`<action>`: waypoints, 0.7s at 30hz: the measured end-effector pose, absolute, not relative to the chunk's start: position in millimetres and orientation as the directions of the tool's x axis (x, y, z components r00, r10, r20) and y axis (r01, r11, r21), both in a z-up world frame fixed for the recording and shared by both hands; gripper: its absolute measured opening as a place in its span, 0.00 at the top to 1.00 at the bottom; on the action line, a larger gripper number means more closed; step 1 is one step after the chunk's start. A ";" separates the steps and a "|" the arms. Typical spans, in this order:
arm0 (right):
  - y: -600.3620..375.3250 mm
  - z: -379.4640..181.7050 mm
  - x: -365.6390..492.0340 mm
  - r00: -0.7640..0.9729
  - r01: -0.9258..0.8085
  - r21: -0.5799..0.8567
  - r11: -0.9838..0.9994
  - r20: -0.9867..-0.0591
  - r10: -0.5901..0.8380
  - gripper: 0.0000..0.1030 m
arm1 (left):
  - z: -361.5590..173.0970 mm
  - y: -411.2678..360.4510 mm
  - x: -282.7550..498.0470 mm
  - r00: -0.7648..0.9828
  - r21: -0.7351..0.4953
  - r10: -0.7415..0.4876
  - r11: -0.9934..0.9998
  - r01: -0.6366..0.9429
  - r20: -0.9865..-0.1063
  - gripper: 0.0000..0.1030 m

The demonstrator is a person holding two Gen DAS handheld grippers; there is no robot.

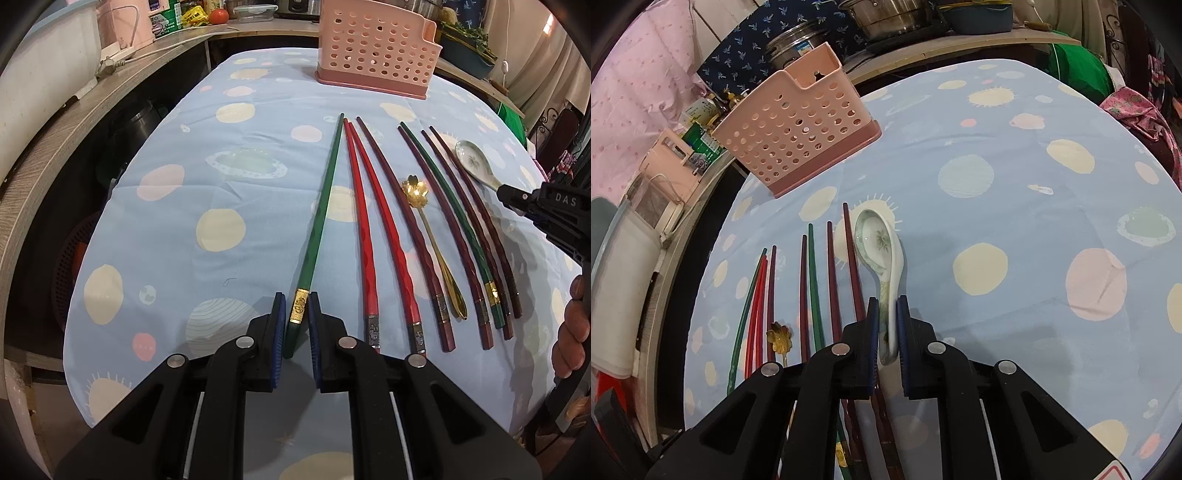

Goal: Organize utensils
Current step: 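Lift the green chopstick with the left tool while the right tool carries the white spoon to the basket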

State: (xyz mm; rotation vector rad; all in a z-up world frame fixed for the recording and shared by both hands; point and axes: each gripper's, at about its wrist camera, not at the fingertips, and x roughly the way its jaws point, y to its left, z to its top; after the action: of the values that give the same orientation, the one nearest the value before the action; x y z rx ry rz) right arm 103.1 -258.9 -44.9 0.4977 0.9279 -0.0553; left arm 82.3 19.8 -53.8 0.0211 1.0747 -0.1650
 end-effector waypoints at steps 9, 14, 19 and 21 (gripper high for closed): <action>-272.9 -7.9 80.8 0.674 0.263 0.345 0.901 -0.734 0.084 0.93 | -25.1 25.8 83.5 0.520 -0.083 -0.145 0.987 0.140 -0.842 0.92; -281.3 10.2 75.9 0.695 0.262 0.318 0.911 -0.717 0.050 0.94 | 5.1 29.9 92.1 0.572 -0.098 -0.160 0.985 0.139 -0.804 0.93; -284.2 32.3 78.5 0.725 0.239 0.303 0.923 -0.688 0.038 0.94 | 45.1 30.5 106.8 0.635 -0.109 -0.180 0.983 0.150 -0.751 0.93; -286.0 41.7 83.8 0.738 0.228 0.305 0.925 -0.673 0.040 0.94 | 65.1 30.8 114.8 0.667 -0.117 -0.190 0.981 0.154 -0.721 0.93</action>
State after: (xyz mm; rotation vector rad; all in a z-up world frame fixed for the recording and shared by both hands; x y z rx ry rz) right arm 83.8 -286.0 41.7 0.3857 0.7378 -0.1059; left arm 114.8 30.8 65.1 -0.0471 0.8182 -0.1942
